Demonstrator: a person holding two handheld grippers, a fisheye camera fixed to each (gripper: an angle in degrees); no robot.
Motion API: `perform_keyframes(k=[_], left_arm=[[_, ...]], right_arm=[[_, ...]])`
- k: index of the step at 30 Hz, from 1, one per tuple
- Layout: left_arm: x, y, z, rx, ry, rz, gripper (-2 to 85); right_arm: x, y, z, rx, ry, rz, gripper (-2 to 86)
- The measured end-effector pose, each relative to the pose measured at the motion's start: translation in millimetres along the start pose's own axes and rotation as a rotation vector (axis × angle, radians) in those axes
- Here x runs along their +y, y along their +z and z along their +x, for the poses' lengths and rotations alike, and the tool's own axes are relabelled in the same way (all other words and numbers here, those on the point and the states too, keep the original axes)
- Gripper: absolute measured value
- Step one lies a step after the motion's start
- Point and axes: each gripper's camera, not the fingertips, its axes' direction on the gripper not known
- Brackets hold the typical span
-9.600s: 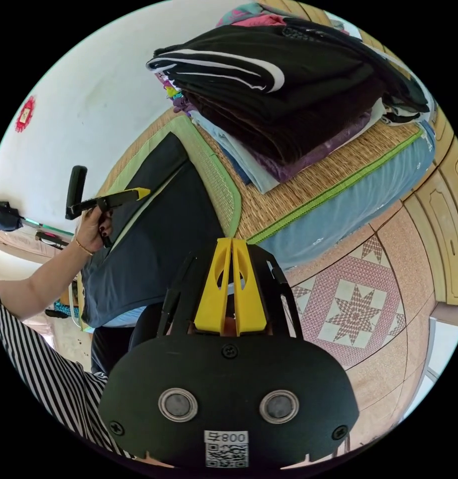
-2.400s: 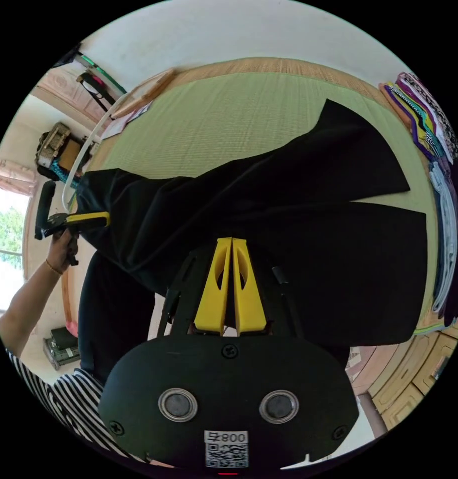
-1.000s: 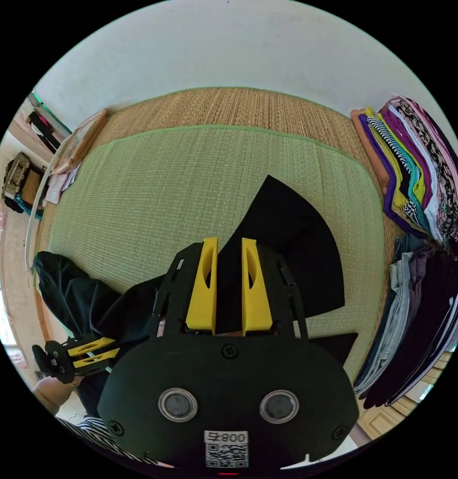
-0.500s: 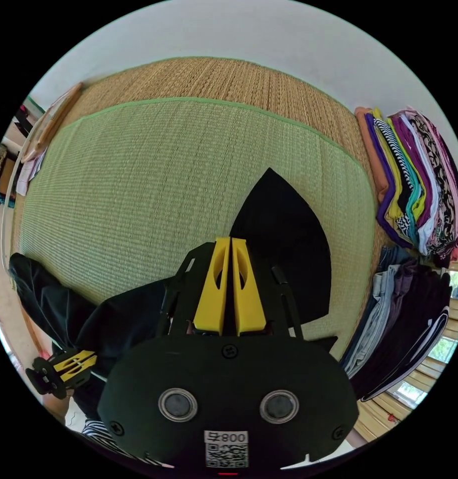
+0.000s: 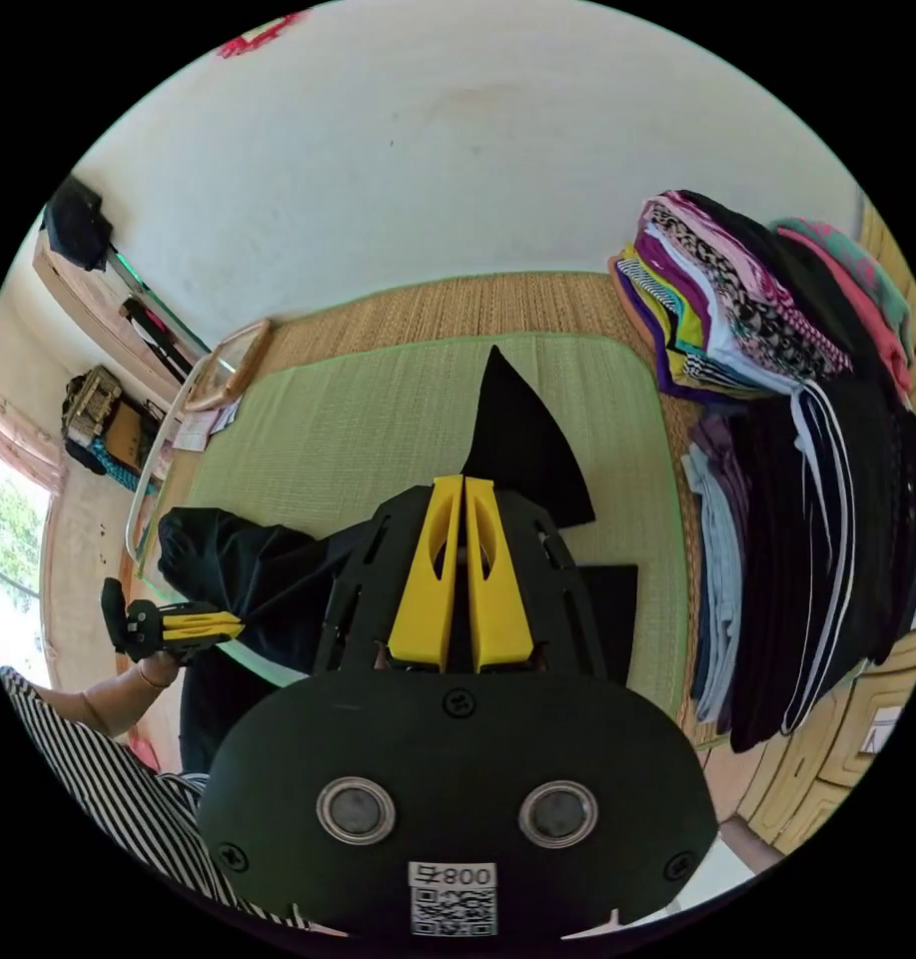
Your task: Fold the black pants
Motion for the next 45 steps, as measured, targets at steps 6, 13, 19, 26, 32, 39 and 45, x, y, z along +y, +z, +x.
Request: perform_keyframes(k=[6, 13, 19, 26, 32, 39, 45], left_arm=[[-16.8, 21.2, 20.4, 0.002, 0.065, -0.106, 0.9], [-38.5, 54.0, 27.4, 0.010, 0.033, -0.245, 0.8], [-64.2, 64.9, 33.0, 0.006, 0.025, -0.281, 1.1], [-90.6, 62.7, 33.7, 0.061, -0.025, -0.269, 1.7], [-125.6, 36.8, 52.8, 0.117, 0.055, -0.120, 2.5], [-228.6, 59.4, 56.9, 0.193, 0.157, -0.020, 5.7], [-334.2, 109.8, 57.9, 0.196, 0.181, -0.053, 6.9]], right_arm=[[106.5, -15.7, 62.1, -0.074, 0.191, 0.030, 0.2], [204.8, 25.8, 131.9, -0.144, 0.466, -0.073, 0.2], [235.5, 40.6, 154.4, -0.135, 0.495, -0.094, 1.0], [244.7, 39.5, 173.8, 0.000, 0.441, -0.051, 5.9], [249.1, 47.2, 191.9, 0.104, 0.373, -0.053, 7.6], [259.2, 65.3, 209.4, 0.155, 0.345, -0.070, 8.0], [275.7, 72.4, 222.0, 0.146, 0.332, -0.054, 7.6]])
